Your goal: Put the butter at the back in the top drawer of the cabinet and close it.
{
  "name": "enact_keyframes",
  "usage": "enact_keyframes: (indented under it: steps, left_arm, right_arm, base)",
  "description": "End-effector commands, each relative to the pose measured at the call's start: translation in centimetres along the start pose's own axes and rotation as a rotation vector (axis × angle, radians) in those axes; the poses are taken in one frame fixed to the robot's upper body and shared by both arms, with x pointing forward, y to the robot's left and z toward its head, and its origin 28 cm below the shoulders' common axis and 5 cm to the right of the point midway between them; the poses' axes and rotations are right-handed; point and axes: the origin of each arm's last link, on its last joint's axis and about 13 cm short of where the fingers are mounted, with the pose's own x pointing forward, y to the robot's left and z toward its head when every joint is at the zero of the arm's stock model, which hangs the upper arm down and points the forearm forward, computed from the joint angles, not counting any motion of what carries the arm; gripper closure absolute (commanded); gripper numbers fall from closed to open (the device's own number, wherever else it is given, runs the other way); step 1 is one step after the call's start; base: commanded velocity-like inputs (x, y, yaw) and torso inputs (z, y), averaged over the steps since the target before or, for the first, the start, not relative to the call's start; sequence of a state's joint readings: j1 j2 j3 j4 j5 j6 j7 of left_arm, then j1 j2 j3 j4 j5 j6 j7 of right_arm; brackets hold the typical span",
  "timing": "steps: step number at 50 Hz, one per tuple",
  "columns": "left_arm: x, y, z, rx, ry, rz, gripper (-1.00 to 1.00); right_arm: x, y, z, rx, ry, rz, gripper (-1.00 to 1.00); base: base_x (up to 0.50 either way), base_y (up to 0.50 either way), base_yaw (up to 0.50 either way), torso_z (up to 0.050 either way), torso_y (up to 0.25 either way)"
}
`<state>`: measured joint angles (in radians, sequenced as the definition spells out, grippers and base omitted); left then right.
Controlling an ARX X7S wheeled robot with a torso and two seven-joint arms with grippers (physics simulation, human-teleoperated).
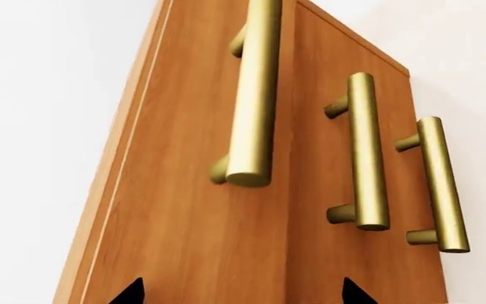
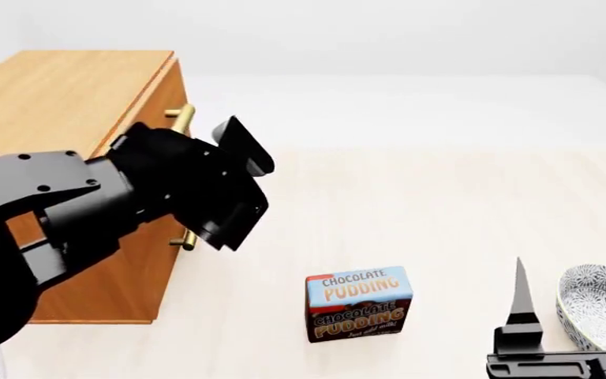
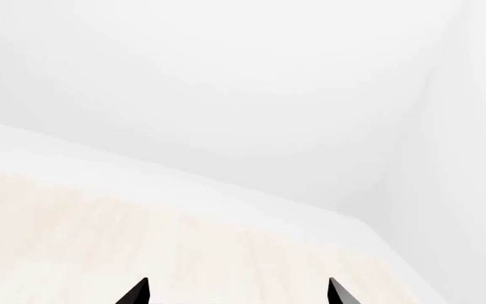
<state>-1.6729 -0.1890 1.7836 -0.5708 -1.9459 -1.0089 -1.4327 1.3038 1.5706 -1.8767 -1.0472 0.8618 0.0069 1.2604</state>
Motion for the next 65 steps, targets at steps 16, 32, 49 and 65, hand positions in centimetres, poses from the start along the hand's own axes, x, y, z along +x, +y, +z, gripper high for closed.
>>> enact_keyframes:
  steps: [16,32,49,65]
  left_arm:
    - [2.3,0.2,-1.9,0.057,0.063,0.087,-1.00]
    - [3.8,-0.2,-1.9,0.058,0.105,0.090,-1.00]
    - [-1.6,1.3,-2.8,0.008,-0.058,0.025,-1.00]
    - [-7.7,2.3,-4.5,-0.014,-0.262,-0.022,-1.00]
  right_arm:
    - [0.1,0.0,0.0,-0.004,-0.006,0.009,-1.00]
    - [-0.2,0.0,-0.2,-0.006,-0.006,0.009,-1.00]
    - [-0.2,0.0,-0.2,-0.009,-0.008,0.009,-1.00]
    - [-0.1,0.0,-0.2,-0.011,-0.010,0.008,-1.00]
  base:
    - [0.00,0.00,0.00,0.000,0.000]
    - [0.00,0.00,0.00,0.000,0.000]
    - [0.00,0.00,0.00,0.000,0.000]
    - [0.00,0.00,0.00,0.000,0.000]
